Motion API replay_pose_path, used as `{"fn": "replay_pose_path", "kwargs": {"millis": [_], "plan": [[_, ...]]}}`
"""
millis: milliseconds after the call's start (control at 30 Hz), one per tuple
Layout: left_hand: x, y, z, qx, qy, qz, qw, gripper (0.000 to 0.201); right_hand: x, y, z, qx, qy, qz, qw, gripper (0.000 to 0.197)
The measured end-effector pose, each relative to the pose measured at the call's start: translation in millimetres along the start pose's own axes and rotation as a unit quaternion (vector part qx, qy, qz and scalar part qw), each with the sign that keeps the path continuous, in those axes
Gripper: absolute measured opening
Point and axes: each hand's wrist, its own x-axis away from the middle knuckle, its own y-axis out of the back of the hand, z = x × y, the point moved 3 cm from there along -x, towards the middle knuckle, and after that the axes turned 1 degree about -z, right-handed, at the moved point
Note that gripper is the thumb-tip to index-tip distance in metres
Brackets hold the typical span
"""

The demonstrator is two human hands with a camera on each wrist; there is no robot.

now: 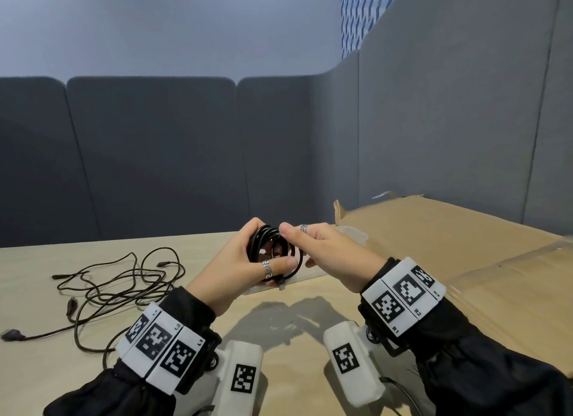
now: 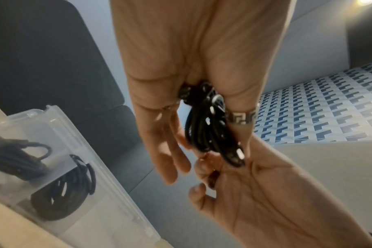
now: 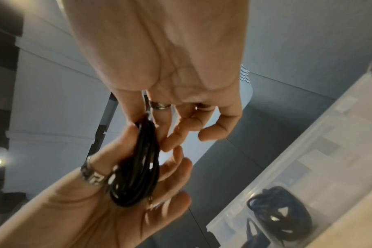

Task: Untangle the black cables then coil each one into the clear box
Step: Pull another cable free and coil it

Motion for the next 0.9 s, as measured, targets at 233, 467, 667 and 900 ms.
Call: {"fn": "replay_pose_path", "kwargs": {"millis": [233, 467, 667, 900], "plan": [[2, 2, 4, -0.017, 0.057, 0.033, 0.998, 0.047, 3, -7, -2, 0.054, 0.005, 0.029, 0.998, 0.052], [3, 2, 3, 0.053, 0.061, 0.063, 0.995, 0.061, 3, -10, 0, 0.018, 0.012, 0.035, 0.999, 0.037], [2, -3, -1, 0.108, 0.069, 0.079, 0.989, 0.057, -1, -4, -3, -0.084, 0.014, -0.049, 0.995, 0.019], [-2, -5, 5, 0.001, 0.022, 0.011, 1.0, 0.072, 0, -3, -4, -0.048, 0.038, -0.094, 0.994, 0.012]]}}
